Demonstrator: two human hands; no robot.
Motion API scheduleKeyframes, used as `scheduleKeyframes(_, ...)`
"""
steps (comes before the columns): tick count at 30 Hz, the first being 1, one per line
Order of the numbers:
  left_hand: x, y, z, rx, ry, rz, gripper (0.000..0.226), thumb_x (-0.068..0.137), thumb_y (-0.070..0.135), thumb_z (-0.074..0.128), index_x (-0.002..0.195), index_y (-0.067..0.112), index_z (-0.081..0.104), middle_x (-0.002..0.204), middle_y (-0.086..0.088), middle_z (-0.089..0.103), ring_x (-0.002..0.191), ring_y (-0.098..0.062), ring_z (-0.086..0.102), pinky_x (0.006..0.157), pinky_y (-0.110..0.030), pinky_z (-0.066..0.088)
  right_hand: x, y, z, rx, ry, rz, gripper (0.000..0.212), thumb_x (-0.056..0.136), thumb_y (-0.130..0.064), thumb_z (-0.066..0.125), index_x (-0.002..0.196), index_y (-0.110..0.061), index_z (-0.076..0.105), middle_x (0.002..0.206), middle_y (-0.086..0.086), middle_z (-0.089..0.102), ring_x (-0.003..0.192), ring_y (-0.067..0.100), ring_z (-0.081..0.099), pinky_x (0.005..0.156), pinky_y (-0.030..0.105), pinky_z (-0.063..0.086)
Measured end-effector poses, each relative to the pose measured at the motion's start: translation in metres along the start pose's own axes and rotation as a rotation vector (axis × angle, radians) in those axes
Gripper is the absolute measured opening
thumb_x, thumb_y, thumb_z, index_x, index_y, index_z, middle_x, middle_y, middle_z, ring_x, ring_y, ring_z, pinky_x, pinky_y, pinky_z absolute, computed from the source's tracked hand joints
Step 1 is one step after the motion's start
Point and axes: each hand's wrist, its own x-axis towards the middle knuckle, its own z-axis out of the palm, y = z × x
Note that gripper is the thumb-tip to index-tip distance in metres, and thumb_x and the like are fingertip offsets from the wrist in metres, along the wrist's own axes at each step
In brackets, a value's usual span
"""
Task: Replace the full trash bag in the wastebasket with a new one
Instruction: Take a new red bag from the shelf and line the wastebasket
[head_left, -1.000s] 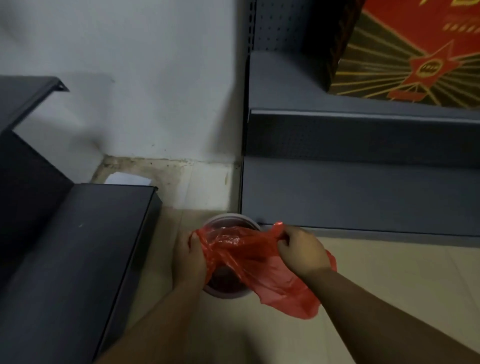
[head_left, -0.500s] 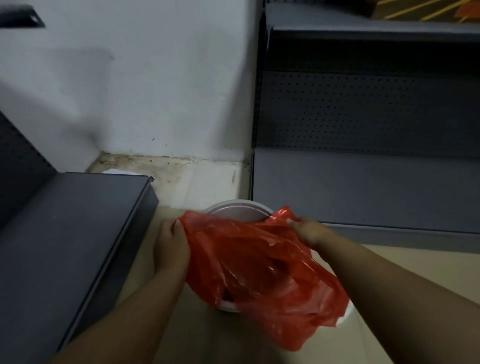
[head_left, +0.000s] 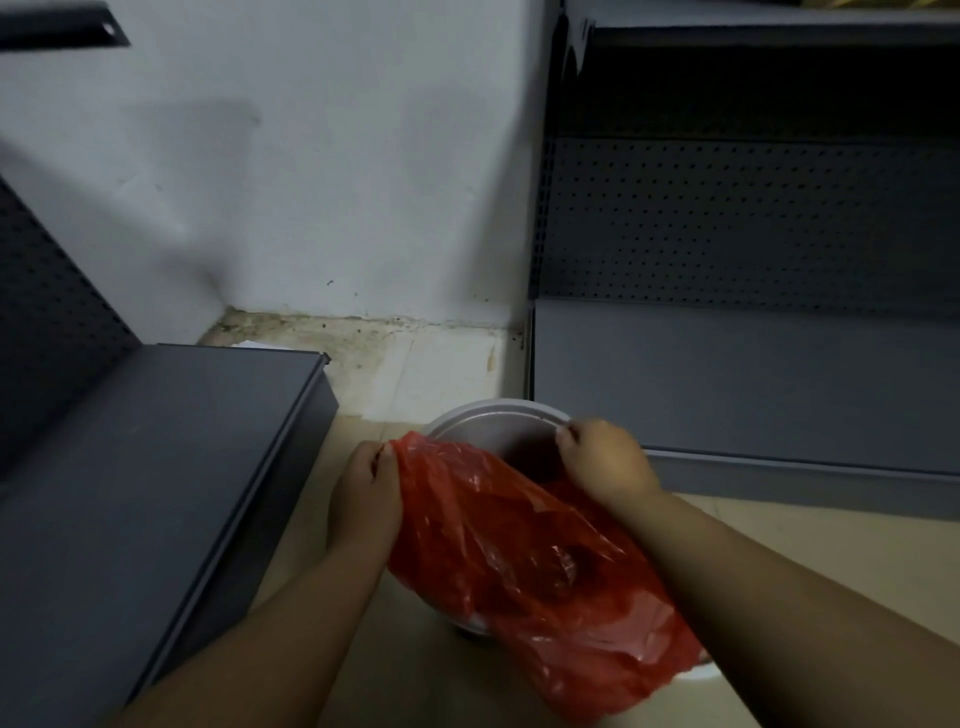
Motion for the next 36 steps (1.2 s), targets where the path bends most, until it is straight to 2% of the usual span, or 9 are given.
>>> scheduleKeyframes(4,0.013,-0.002,0.003,0.031,-0.012,0.008,0.028,0.098,0.027,0.035,0.097,0.01,0.058,0.092,-0.012,0.059,0.089,-0.031,0.057,0.074,-0.034,0.041,-0.039,-0.025,-0.035,0.171,0.223,-0.365,0.031,0.096,-0.028,0.047,0.084,-0.008,0.067,0.085,0.01,0.069,0.084,0.026,0.062,0.063,0.028,0.03)
scheduleKeyframes(8,0.027,-0.004,0.005,0.044,-0.011,0.016,0.025,0.095,0.026,0.037,0.084,0.012,0.055,0.089,-0.018,0.061,0.086,-0.035,0.058,0.071,-0.035,0.04,-0.082,-0.037,-0.037,-0.025,-0.018,-0.621,0.036,0.091,-0.037,0.04,0.092,-0.017,0.069,0.092,0.001,0.071,0.086,0.014,0.063,0.079,0.025,0.047)
scheduleKeyframes(11,0.033,-0.002,0.003,0.076,0.004,0.048,0.024,0.096,0.026,0.037,0.089,0.013,0.055,0.093,-0.015,0.061,0.087,-0.031,0.057,0.073,-0.034,0.041,-0.081,-0.033,-0.024,-0.229,-0.158,-0.468,0.037,0.095,-0.035,0.04,0.126,-0.02,0.055,0.128,0.003,0.059,0.115,0.02,0.056,0.1,0.034,0.044)
scheduleKeyframes(14,0.037,-0.001,-0.002,0.11,-0.005,0.096,0.024,0.097,0.027,0.036,0.092,0.014,0.056,0.092,-0.01,0.06,0.086,-0.029,0.056,0.071,-0.031,0.039,-0.066,-0.025,-0.016,-0.383,-0.283,-0.206,0.061,0.097,-0.046,0.035,0.15,-0.022,0.017,0.158,0.01,0.018,0.144,0.03,0.022,0.117,0.042,0.025)
scheduleKeyframes(16,0.041,-0.003,-0.005,0.111,-0.028,0.123,0.023,0.097,0.025,0.037,0.092,0.014,0.056,0.091,-0.009,0.061,0.085,-0.027,0.056,0.069,-0.03,0.038,-0.057,-0.019,-0.015,-0.429,-0.278,-0.148,0.067,0.096,-0.054,0.03,0.152,-0.027,0.004,0.162,0.005,0.001,0.148,0.027,0.005,0.119,0.044,0.017)
scheduleKeyframes(20,0.049,-0.006,-0.011,0.129,-0.065,0.178,0.021,0.096,0.022,0.041,0.087,0.014,0.057,0.084,-0.006,0.06,0.08,-0.025,0.056,0.061,-0.029,0.037,-0.038,-0.009,-0.01,-0.46,-0.242,-0.109,0.07,0.094,-0.06,0.025,0.15,-0.032,-0.006,0.161,0.001,-0.01,0.149,0.027,-0.002,0.118,0.046,0.014)
scheduleKeyframes(27,0.058,-0.002,-0.018,0.146,-0.089,0.184,0.022,0.096,0.02,0.042,0.082,0.013,0.058,0.075,0.0,0.057,0.072,-0.019,0.053,0.06,-0.027,0.038,-0.005,-0.01,-0.004,-0.494,-0.031,-0.381,0.06,0.098,-0.047,0.031,0.151,-0.028,0.012,0.161,-0.001,0.012,0.146,0.022,0.016,0.117,0.038,0.019)
scheduleKeyframes(31,0.061,0.003,-0.019,0.143,-0.083,0.187,0.023,0.096,0.021,0.043,0.085,0.01,0.06,0.079,-0.004,0.06,0.074,-0.02,0.055,0.058,-0.024,0.037,0.015,-0.003,0.007,-0.527,-0.138,-0.303,0.065,0.097,-0.053,0.024,0.151,-0.029,-0.001,0.161,-0.006,-0.007,0.149,0.017,-0.001,0.12,0.04,0.005)
scheduleKeyframes(36,0.071,0.001,-0.015,0.162,-0.147,0.144,0.023,0.093,0.023,0.046,0.075,0.017,0.06,0.084,-0.008,0.065,0.083,-0.029,0.061,0.074,-0.036,0.048,0.033,-0.008,0.016,-0.473,-0.266,-0.186,0.066,0.095,-0.057,0.021,0.151,-0.031,-0.005,0.161,-0.004,-0.009,0.149,0.021,-0.005,0.119,0.045,0.004)
